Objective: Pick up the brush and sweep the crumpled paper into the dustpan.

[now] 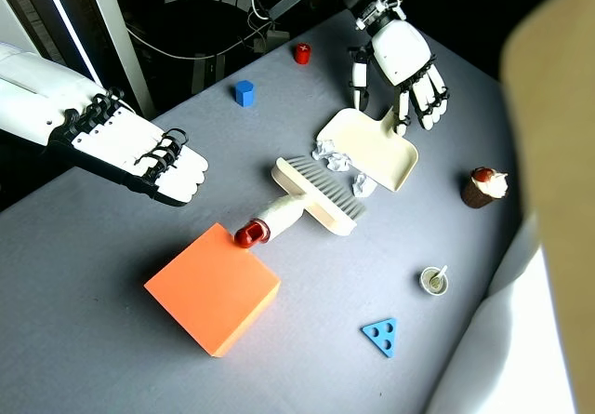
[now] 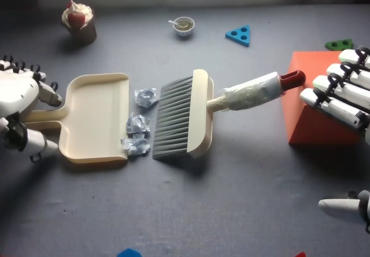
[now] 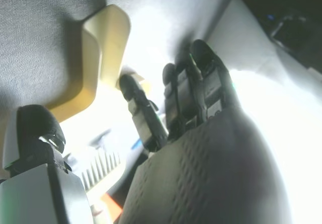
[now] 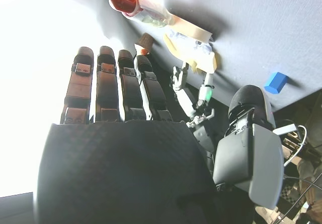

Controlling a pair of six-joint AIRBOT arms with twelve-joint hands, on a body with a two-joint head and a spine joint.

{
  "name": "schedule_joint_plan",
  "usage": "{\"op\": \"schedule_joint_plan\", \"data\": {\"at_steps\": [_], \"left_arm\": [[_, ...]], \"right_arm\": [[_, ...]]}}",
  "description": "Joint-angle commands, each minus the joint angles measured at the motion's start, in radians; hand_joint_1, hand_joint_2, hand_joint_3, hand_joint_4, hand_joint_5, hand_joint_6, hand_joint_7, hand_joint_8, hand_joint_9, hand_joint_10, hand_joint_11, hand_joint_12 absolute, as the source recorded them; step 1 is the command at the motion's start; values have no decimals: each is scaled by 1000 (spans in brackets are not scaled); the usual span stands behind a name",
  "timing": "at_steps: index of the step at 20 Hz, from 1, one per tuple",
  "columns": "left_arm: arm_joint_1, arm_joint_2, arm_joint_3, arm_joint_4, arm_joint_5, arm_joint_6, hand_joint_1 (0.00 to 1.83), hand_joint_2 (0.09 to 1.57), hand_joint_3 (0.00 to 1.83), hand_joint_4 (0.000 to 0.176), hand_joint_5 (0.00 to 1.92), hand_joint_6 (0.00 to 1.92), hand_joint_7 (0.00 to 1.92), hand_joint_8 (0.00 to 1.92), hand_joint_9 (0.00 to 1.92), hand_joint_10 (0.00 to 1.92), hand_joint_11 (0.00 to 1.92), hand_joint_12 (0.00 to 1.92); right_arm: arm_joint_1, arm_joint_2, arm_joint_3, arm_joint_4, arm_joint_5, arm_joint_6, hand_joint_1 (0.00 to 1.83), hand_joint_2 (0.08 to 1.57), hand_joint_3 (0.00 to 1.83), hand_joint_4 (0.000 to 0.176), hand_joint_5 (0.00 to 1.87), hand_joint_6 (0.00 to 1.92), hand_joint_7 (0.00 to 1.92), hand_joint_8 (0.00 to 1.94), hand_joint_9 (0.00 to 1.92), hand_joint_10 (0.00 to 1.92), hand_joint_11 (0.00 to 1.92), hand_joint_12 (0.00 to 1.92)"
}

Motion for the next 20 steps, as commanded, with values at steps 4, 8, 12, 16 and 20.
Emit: {"op": "schedule_joint_plan", "data": {"at_steps": [4, 8, 12, 16, 20], "left_arm": [[5, -12, 6, 28, -104, 1, 869, 1003, 12, 92, 722, 13, 278, 0, 223, 0, 23, 537], [5, -18, 10, 29, -107, 1, 1007, 1028, 0, 2, 933, 17, 304, 2, 226, 2, 21, 522], [2, -13, 16, 36, -105, -15, 1124, 1078, 1, 0, 1071, 827, 385, 2, 295, 2, 72, 508], [-6, -7, 12, 36, -104, -17, 1168, 1080, 0, 0, 1065, 831, 411, 0, 330, 3, 86, 506], [-18, -7, 14, 46, -95, -17, 1158, 1073, 0, 0, 1082, 804, 412, 1, 325, 0, 77, 524]], "right_arm": [[3, 10, -4, -49, -86, 0, 0, 1021, 2, 0, 57, 4, 85, 6, 87, 8, 56, 14], [3, 10, -4, -50, -86, 0, 0, 1020, 2, 0, 57, 6, 89, 6, 100, 11, 70, 18], [3, 10, -5, -50, -86, 0, 0, 1026, 4, 0, 44, 3, 69, 2, 84, 3, 70, 17], [3, 14, -11, -39, -107, 0, 0, 1035, 5, 0, 42, 3, 75, 4, 86, 4, 83, 21], [3, 10, -13, -34, -147, 0, 0, 1026, 0, 0, 33, 10, 65, 9, 75, 7, 60, 9]]}}
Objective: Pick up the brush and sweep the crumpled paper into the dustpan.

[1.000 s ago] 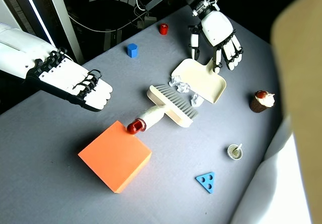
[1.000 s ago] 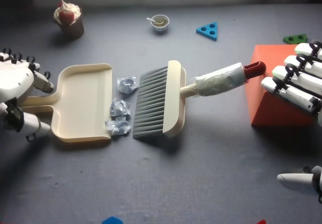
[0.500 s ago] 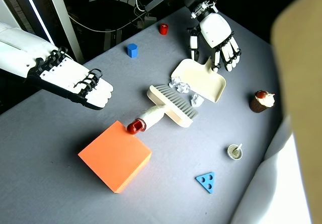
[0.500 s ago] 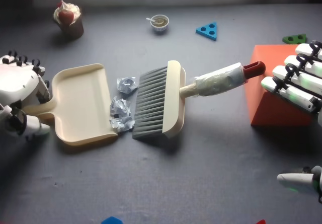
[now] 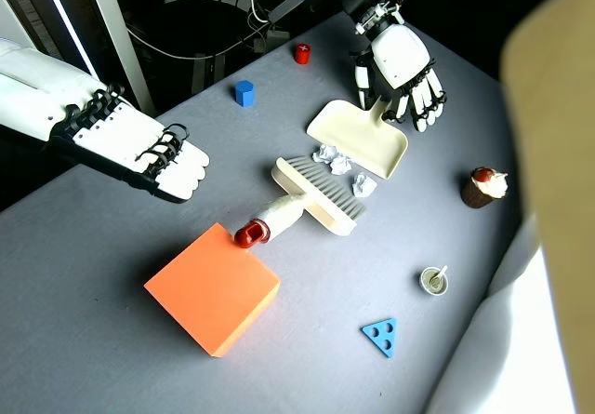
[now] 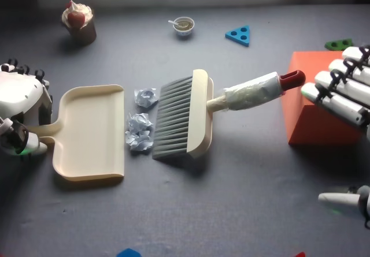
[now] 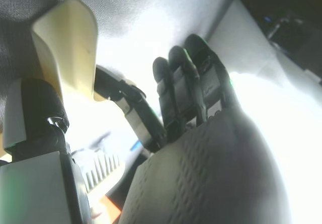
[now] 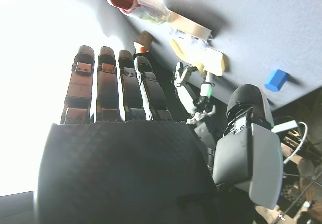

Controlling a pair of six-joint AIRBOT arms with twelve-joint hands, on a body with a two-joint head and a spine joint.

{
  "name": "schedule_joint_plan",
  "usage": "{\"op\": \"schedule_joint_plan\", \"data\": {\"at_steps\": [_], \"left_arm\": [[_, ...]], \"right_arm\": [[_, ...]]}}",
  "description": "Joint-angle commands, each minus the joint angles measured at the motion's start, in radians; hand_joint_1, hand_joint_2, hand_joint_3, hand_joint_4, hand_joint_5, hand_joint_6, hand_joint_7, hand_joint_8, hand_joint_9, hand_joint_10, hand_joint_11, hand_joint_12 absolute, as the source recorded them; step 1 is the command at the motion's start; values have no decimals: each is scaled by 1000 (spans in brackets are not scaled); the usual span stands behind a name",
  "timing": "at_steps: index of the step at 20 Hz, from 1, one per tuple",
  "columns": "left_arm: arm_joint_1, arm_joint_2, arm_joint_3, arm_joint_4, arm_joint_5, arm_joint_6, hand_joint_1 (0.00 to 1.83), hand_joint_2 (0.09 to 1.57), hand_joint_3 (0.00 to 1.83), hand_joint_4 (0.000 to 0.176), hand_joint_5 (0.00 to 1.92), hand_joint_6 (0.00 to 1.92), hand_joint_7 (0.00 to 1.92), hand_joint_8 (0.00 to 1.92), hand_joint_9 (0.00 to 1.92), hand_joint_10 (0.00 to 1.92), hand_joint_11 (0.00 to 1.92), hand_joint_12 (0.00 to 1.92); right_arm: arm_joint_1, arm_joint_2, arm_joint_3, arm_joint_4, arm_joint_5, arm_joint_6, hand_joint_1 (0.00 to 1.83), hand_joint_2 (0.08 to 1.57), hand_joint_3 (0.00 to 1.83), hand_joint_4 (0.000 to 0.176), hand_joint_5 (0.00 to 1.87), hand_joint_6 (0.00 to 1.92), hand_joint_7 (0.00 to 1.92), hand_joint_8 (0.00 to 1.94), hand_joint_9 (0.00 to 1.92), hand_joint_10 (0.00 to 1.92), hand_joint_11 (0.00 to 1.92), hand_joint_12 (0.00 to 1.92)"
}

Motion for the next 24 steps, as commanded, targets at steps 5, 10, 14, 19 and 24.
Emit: {"op": "schedule_joint_plan", "data": {"at_steps": [5, 10, 14, 19, 24], "left_arm": [[-35, 8, 15, 44, -65, -1, 1123, 1080, 1, 0, 1068, 833, 376, 1, 312, 3, 89, 546], [-70, -9, 65, 54, -22, 3, 1134, 1081, 0, 0, 1064, 838, 365, 3, 288, 2, 36, 599], [-104, -18, 106, 77, 11, 3, 1125, 1074, 0, 0, 1082, 811, 349, 0, 271, 0, 38, 595], [-123, -38, 133, 109, 51, -13, 1118, 1076, 0, 0, 1077, 819, 368, 5, 286, 1, 24, 598], [-142, -62, 152, 132, 73, -15, 1098, 1098, 2, 0, 1026, 904, 350, 0, 271, 0, 1, 590]], "right_arm": [[26, -1, -16, -47, -173, -1, 0, 1001, 0, 0, 73, 5, 108, 5, 101, 5, 85, 15], [17, -91, -27, -79, -353, -216, 383, 975, 0, 0, 30, 1, 96, 4, 103, 10, 102, 25], [16, -180, -19, -84, -451, -260, 699, 950, 0, 0, 5, 0, 63, 0, 76, 0, 90, 17], [-19, -274, 9, -149, -484, -259, 934, 918, 0, 0, 19, 7, 79, 10, 96, 10, 125, 29], [-59, -395, 119, -221, -576, -183, 1038, 984, 6, 0, 91, 5, 166, 6, 158, 5, 158, 36]]}}
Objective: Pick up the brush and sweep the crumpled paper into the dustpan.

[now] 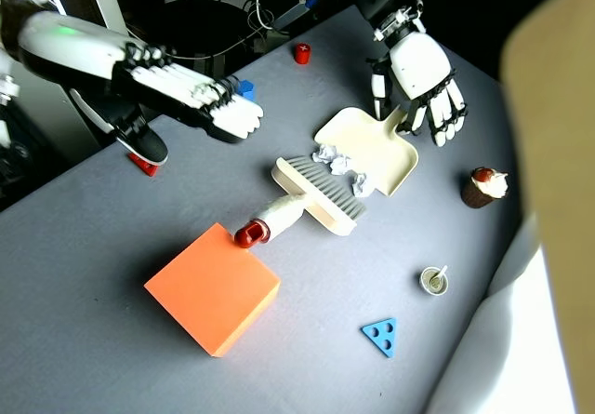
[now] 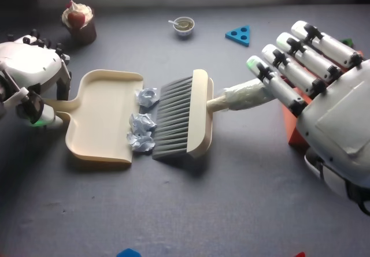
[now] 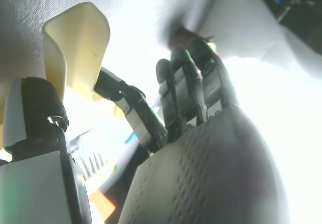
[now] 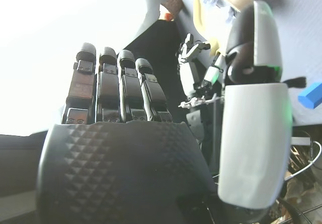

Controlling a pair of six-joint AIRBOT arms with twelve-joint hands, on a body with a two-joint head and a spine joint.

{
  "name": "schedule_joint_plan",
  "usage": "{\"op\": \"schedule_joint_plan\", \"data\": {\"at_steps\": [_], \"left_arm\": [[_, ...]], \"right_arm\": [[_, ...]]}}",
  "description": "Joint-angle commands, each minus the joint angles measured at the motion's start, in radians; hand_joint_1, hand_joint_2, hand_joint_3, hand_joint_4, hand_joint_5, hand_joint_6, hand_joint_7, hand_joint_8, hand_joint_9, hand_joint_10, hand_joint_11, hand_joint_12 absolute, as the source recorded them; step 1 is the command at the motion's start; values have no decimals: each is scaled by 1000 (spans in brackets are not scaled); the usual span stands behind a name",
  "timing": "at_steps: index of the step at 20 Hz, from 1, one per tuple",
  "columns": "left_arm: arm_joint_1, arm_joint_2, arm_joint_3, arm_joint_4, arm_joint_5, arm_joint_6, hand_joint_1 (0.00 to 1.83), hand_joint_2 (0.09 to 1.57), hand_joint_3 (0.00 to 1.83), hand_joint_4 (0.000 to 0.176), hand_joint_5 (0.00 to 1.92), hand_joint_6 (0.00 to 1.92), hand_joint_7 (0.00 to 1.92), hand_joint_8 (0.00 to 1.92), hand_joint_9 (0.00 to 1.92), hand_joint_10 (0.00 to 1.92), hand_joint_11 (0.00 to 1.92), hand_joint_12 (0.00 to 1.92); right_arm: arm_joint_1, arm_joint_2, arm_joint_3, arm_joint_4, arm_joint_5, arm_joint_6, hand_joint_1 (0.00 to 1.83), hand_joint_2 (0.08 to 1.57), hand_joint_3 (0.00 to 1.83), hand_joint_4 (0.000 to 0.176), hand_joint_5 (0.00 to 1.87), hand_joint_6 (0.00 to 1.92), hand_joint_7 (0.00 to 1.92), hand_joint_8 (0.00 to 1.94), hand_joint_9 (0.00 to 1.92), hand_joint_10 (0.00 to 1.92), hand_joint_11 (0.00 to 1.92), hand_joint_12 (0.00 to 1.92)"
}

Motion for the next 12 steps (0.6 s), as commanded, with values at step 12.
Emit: {"op": "schedule_joint_plan", "data": {"at_steps": [12], "left_arm": [[-44, 6, 50, 82, -58, -15, 1093, 1092, 1, 15, 1039, 883, 375, 1, 291, 2, 13, 595]], "right_arm": [[-42, -182, 157, -106, -252, 58, 1048, 1019, 3, 0, 77, 0, 109, 0, 135, 2, 160, 37]]}}
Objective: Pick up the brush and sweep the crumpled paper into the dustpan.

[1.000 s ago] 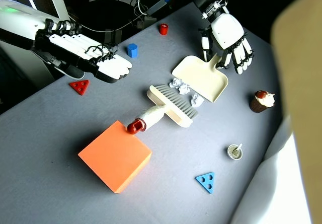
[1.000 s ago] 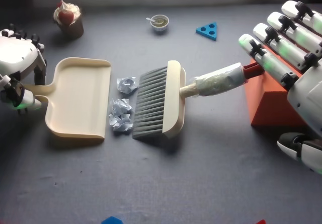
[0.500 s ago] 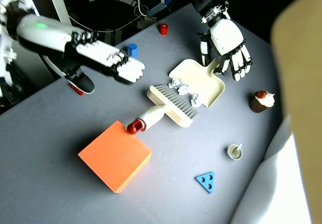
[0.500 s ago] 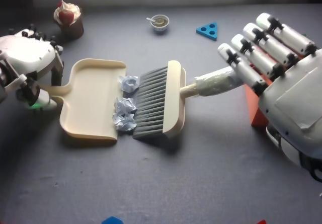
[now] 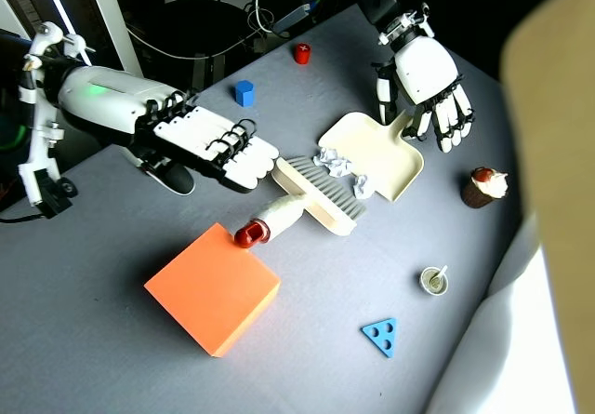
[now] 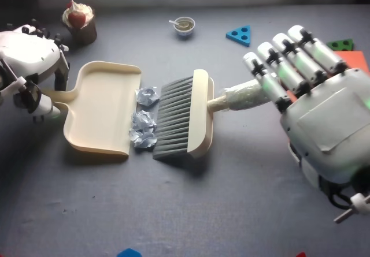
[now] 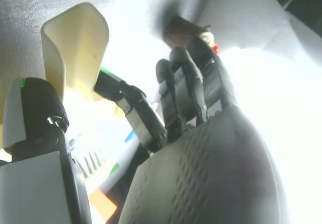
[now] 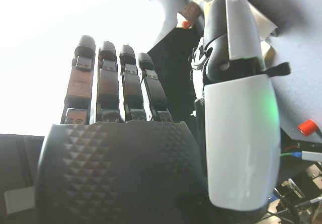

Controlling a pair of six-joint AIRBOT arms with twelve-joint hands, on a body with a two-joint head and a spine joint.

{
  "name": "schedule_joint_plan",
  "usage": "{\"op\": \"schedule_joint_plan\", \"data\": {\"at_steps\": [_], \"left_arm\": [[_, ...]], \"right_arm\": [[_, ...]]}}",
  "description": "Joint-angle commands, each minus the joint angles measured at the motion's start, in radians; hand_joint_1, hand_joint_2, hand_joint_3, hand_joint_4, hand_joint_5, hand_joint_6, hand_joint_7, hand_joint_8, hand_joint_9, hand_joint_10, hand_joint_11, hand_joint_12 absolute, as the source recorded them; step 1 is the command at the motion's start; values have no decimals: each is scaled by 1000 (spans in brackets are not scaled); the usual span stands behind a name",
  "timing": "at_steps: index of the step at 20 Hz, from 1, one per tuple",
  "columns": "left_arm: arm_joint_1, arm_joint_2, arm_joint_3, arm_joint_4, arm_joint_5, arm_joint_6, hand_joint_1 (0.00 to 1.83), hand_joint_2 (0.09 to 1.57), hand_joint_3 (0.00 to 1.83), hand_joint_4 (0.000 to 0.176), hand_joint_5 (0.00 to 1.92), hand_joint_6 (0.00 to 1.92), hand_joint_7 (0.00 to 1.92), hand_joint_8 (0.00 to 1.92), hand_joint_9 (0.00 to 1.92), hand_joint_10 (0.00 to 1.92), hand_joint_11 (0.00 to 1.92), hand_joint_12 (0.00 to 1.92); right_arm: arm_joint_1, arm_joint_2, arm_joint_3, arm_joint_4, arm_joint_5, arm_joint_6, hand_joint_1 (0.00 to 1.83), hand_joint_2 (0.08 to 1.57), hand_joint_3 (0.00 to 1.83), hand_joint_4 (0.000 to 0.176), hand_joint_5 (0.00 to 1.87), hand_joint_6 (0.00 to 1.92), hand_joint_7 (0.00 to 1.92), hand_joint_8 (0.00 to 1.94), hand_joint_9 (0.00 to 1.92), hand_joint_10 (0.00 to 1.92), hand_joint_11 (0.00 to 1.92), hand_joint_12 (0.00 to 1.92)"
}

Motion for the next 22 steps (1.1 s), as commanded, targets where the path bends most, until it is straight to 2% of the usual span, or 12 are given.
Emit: {"op": "schedule_joint_plan", "data": {"at_steps": [1, 3, 5, 6, 9, 14, 16, 22], "left_arm": [[-18, 8, 12, 32, -90, 1, 1103, 1089, 0, 0, 1046, 873, 381, 2, 296, 3, 24, 594], [-25, 9, 15, 43, -77, 1, 1104, 1083, 0, 1, 1060, 848, 399, 4, 325, 6, 52, 608], [-32, 9, 19, 52, -58, 1, 1101, 1081, 0, 14, 1065, 841, 396, 2, 315, 3, 30, 599], [-34, 7, 20, 56, -56, 1, 1111, 1082, 0, 0, 1061, 847, 382, 2, 307, 1, 7, 590], [-37, 2, 20, 59, -43, 4, 1108, 1097, 1, 0, 1028, 900, 350, 1, 278, 1, 6, 576], [-39, -2, 29, 72, -8, 11, 1121, 1084, 0, 0, 1059, 850, 359, 1, 290, 1, 2, 612], [-41, -4, 34, 77, 4, 11, 1100, 1095, 3, 0, 1032, 895, 349, 3, 283, 1, 0, 612], [-69, -21, 59, 125, 31, 11, 1106, 1099, 0, 0, 1025, 906, 342, 3, 289, 4, 2, 609]], "right_arm": [[9, -8, 15, -84, -102, -4, 1043, 1016, 2, 0, 77, 0, 123, 6, 145, 6, 161, 37], [14, -37, 45, -84, -102, -4, 1009, 1009, 0, 0, 60, 0, 124, 5, 141, 4, 154, 34], [17, -83, 88, -84, -102, -4, 1011, 1010, 1, 0, 66, 2, 122, 2, 137, 1, 142, 29], [22, -101, 106, -84, -102, -2, 1009, 1005, 0, 0, 79, 7, 128, 4, 146, 4, 153, 33], [29, -156, 159, -81, -101, 1, 1021, 1004, 0, 0, 71, 2, 130, 3, 146, 3, 153, 33], [34, -212, 237, -95, -97, 13, 989, 1019, 4, 0, 67, 0, 119, 0, 126, 0, 148, 31], [44, -235, 274, -95, -96, 13, 997, 1015, 1, 0, 69, 6, 125, 3, 136, 4, 149, 30], [86, -307, 386, -54, -72, 30, 990, 1014, 2, 0, 56, 0, 113, 3, 142, 4, 169, 39]]}}
